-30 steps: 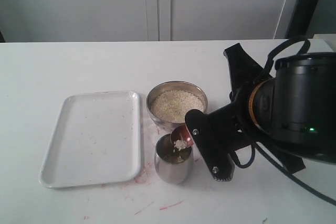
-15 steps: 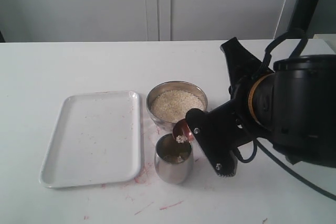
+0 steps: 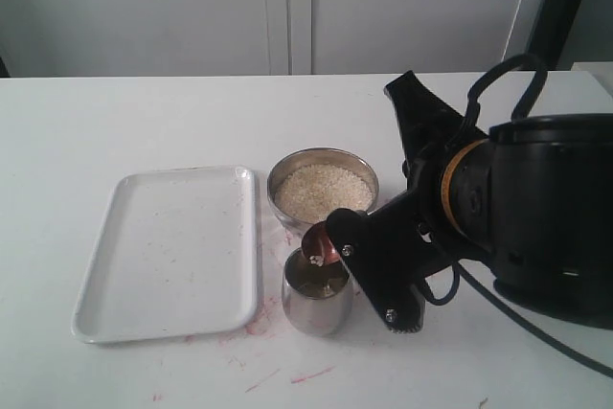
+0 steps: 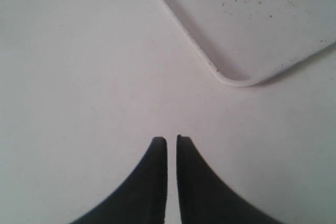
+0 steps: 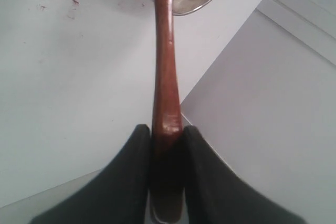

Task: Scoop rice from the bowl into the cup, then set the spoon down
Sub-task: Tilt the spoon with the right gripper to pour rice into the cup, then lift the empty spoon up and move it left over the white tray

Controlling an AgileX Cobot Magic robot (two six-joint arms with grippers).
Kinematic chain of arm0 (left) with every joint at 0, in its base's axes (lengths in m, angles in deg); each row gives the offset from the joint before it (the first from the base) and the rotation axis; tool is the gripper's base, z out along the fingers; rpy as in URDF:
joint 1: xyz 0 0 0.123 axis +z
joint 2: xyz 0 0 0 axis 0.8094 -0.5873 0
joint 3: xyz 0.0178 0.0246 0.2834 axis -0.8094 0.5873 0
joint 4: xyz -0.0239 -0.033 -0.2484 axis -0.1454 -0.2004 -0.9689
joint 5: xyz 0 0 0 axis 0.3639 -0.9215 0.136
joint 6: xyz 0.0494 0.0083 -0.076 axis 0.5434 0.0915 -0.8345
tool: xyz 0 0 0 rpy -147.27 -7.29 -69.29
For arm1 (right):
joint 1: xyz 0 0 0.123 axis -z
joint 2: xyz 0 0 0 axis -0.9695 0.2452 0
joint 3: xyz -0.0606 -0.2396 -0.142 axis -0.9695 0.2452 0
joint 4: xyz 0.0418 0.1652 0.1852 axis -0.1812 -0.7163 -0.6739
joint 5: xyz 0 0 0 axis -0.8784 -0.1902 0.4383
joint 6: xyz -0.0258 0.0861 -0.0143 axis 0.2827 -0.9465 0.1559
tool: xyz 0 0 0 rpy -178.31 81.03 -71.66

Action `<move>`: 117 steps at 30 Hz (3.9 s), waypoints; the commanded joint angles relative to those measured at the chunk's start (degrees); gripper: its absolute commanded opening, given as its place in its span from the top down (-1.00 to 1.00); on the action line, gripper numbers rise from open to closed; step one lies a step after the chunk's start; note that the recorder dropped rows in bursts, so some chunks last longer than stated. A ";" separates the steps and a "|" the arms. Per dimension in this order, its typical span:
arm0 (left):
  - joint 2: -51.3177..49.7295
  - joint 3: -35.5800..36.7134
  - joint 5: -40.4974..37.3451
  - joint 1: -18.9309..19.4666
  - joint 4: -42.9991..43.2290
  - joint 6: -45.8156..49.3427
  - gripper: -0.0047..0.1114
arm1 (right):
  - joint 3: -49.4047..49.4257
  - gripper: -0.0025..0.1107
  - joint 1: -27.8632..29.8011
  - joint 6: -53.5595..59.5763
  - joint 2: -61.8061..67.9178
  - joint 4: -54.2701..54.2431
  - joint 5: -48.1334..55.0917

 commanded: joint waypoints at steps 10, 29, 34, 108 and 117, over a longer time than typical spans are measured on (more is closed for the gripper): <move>-0.37 0.53 -2.33 -0.22 0.00 -0.33 0.67 | -0.06 0.96 -0.46 0.48 0.11 -0.25 1.10; -0.37 0.53 -2.33 -0.22 0.00 -0.33 0.67 | -0.06 0.96 -0.46 -0.90 0.11 0.27 1.50; -0.37 0.53 -2.33 -0.22 0.00 -0.33 0.67 | 0.18 0.96 -0.46 -1.63 0.11 -0.04 1.62; -0.37 0.53 -2.33 -0.22 0.00 -0.33 0.67 | -39.83 0.96 -0.46 -61.54 9.08 -45.54 -8.15; -0.37 0.53 -2.33 -0.22 0.00 -0.33 0.67 | -45.51 0.96 -0.46 -55.75 16.45 -46.71 -0.76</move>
